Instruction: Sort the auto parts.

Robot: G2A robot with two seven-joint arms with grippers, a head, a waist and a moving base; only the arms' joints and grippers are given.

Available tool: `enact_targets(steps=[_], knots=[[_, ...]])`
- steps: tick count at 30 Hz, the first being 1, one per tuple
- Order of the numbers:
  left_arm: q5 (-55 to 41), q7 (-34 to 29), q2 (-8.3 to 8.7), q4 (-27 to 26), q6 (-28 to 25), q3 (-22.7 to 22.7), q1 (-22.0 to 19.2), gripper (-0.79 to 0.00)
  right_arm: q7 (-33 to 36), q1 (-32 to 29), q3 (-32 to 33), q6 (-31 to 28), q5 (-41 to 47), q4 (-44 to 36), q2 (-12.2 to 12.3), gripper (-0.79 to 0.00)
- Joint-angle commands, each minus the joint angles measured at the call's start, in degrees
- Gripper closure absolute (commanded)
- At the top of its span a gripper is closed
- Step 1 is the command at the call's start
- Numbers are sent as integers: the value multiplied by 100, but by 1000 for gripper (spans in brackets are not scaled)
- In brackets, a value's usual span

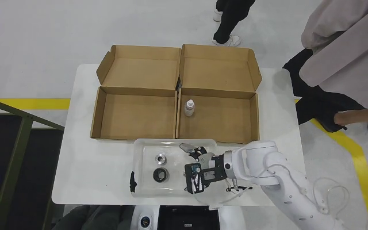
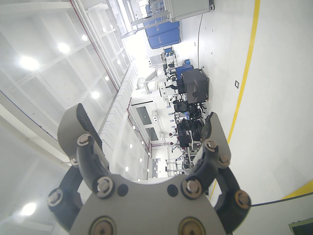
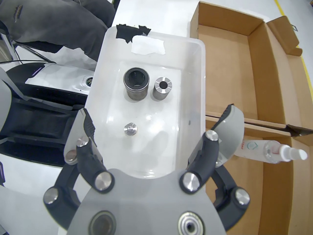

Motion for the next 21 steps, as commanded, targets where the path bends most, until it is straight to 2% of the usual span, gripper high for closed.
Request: enact_targets(steps=[1,21], knots=[[0,0,0,0,0,0,0,-785,14,7,-130,33,-52,52,-10,-785],[0,0,0,0,0,0,0,-785,221,532,-842,434,-648,900,-127,-785]])
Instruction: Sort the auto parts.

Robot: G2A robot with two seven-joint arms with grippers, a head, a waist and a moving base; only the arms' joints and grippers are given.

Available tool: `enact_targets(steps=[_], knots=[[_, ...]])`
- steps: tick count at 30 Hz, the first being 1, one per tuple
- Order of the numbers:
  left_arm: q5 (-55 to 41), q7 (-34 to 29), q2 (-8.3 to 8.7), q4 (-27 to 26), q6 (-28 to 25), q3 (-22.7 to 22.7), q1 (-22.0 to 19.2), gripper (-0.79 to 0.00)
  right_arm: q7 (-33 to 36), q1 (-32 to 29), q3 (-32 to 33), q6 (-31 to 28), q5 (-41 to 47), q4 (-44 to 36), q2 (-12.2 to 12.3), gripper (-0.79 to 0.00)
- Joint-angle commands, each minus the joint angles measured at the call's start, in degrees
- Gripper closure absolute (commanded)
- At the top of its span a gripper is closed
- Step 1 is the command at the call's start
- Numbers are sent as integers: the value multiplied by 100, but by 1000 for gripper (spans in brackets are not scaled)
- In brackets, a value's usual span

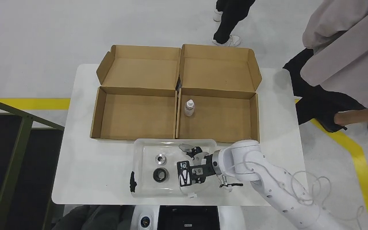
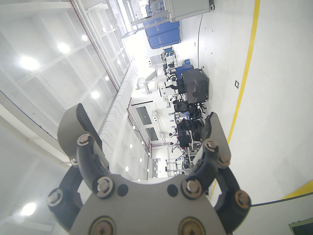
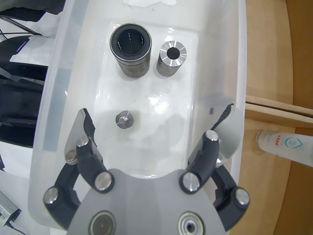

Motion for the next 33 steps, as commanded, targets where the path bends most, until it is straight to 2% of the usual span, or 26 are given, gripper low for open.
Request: enact_targets(steps=[1,10,26,33], knots=[[0,0,0,0,0,0,0,-785,37,17,-37,15,-29,36,-3,-785],[0,0,0,0,0,0,0,-785,288,88,-233,41,-166,152,-16,-785],[0,0,0,0,0,0,0,-785,518,150,-522,103,-278,221,-44,-613],[0,0,0,0,0,0,0,-785,541,177,-645,109,-297,273,-63,-363]])
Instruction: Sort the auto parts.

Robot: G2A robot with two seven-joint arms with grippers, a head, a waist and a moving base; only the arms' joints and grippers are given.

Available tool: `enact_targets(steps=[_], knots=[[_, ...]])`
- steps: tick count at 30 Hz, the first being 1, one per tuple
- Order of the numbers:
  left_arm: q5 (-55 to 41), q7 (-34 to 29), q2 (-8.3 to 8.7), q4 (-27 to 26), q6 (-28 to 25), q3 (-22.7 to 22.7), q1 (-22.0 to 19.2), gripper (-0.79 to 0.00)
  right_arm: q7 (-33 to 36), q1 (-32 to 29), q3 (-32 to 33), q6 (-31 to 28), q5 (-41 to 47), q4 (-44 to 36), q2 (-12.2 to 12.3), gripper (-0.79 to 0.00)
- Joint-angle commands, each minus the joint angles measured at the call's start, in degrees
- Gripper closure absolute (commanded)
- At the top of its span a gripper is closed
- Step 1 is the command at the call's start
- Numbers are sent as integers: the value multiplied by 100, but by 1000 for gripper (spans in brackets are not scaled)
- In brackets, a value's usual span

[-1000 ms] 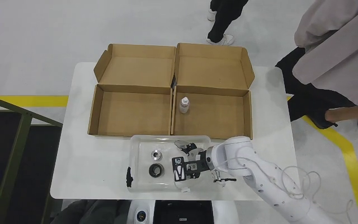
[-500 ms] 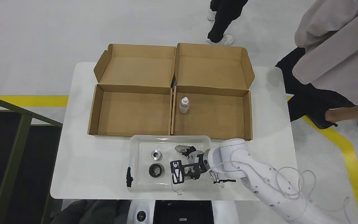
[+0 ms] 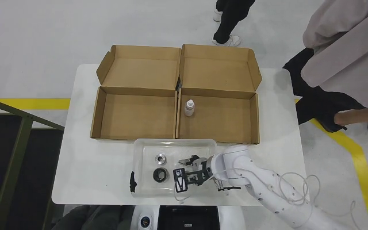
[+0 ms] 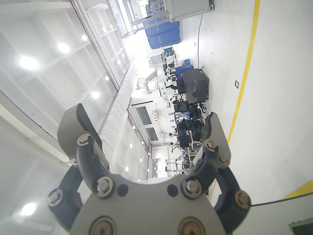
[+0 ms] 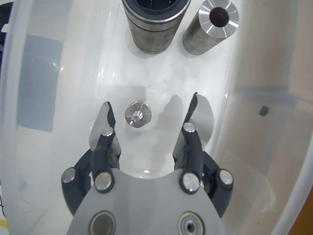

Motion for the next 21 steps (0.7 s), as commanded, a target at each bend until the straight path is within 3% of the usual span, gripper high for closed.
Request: enact_targets(steps=[1,6,11,21], knots=[[0,0,0,0,0,0,0,-785,10,14,-30,-14,7,12,-5,-354],[0,0,0,0,0,0,0,-785,17,64,-114,-22,16,63,-26,-286],[0,0,0,0,0,0,0,-785,36,138,-177,-56,84,91,-46,0],[0,0,0,0,0,0,0,-785,-226,255,-36,-85,284,-117,-36,0]])
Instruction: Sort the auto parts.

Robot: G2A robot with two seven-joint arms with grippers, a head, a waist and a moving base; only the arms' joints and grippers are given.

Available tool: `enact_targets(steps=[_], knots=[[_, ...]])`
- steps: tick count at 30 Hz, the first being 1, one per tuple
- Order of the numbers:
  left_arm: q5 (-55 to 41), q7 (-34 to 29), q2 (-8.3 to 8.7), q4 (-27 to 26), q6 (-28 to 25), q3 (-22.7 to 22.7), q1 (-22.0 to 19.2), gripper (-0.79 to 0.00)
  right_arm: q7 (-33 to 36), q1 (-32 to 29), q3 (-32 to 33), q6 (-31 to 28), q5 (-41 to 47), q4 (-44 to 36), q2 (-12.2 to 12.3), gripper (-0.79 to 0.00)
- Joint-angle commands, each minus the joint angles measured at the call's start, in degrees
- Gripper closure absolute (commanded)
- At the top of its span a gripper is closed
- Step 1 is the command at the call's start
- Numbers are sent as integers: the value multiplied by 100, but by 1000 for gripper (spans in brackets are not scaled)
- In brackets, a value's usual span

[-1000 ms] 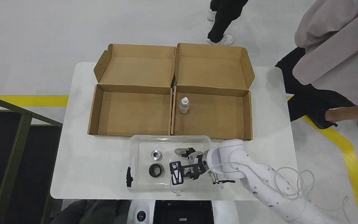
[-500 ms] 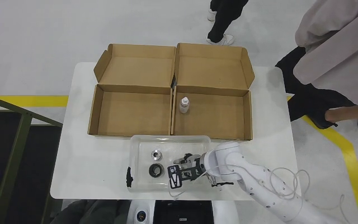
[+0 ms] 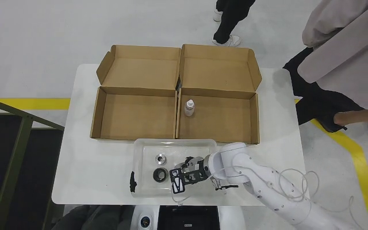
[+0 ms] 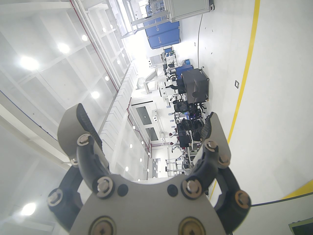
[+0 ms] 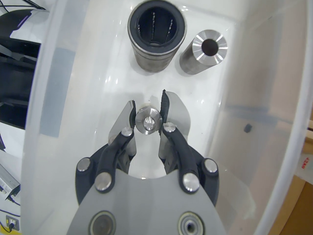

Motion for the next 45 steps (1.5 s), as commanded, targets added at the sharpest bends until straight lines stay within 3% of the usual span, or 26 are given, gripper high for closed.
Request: enact_targets(steps=[1,7,17,45], knots=[[0,0,0,0,0,0,0,-785,-65,19,47,-21,-13,-68,9,0],[0,0,0,0,0,0,0,-785,-407,56,202,-205,-258,-437,54,0],[0,0,0,0,0,0,0,-785,-1586,-47,742,-63,-462,-694,132,0],[0,0,0,0,0,0,0,-785,-3148,-250,2163,-49,-478,-630,343,0]])
